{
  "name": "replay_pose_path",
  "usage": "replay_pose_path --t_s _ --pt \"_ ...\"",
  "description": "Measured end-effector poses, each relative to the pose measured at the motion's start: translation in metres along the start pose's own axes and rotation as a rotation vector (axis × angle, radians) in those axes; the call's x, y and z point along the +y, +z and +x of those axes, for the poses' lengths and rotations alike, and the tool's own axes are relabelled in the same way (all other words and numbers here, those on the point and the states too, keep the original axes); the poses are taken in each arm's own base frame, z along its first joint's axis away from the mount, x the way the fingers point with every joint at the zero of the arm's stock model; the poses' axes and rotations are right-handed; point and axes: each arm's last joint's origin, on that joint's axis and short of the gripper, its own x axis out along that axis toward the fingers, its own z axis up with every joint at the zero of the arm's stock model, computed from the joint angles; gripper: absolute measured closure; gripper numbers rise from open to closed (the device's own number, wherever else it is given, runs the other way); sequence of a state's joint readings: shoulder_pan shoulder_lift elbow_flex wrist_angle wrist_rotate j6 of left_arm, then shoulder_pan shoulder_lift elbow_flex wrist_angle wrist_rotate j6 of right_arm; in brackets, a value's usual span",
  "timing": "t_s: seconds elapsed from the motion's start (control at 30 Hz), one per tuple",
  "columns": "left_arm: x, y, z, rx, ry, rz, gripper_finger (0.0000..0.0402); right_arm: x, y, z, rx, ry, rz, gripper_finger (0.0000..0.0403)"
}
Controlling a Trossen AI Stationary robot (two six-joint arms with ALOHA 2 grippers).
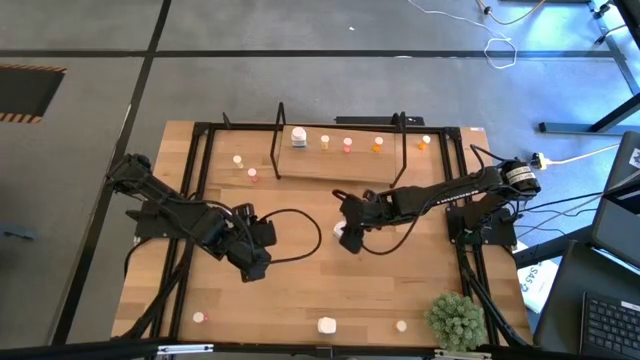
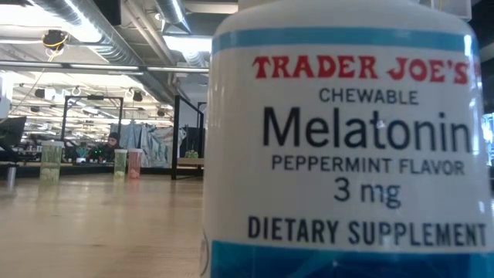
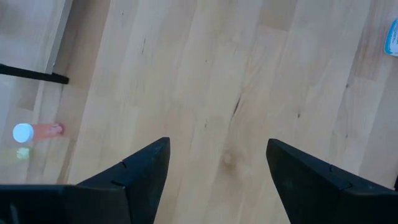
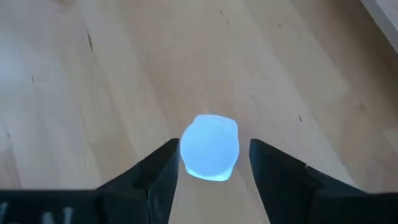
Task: Pick and place medicine bottles onto shelf by color
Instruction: Put the top white pill bottle on the shelf aligned with the other white pill bottle
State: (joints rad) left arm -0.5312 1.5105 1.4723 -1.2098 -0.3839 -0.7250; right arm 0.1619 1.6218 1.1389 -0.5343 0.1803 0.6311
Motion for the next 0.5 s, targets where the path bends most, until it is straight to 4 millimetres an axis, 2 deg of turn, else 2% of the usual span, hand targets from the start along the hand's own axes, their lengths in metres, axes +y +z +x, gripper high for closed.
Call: replay_pose_path --t_s 0.17,0.5 --pt "0.0 0.0 0.0 0.0 0.0 0.0 0.0139 0.0 0.0 0.0 -0.002 -0.003 0.068 0.0205" --pt "0.0 0.0 0.0001 0.0 0.0 0.0 0.0139 -0.0005 -0.0012 0.0027 0.008 -0.016 0.016 0.0205"
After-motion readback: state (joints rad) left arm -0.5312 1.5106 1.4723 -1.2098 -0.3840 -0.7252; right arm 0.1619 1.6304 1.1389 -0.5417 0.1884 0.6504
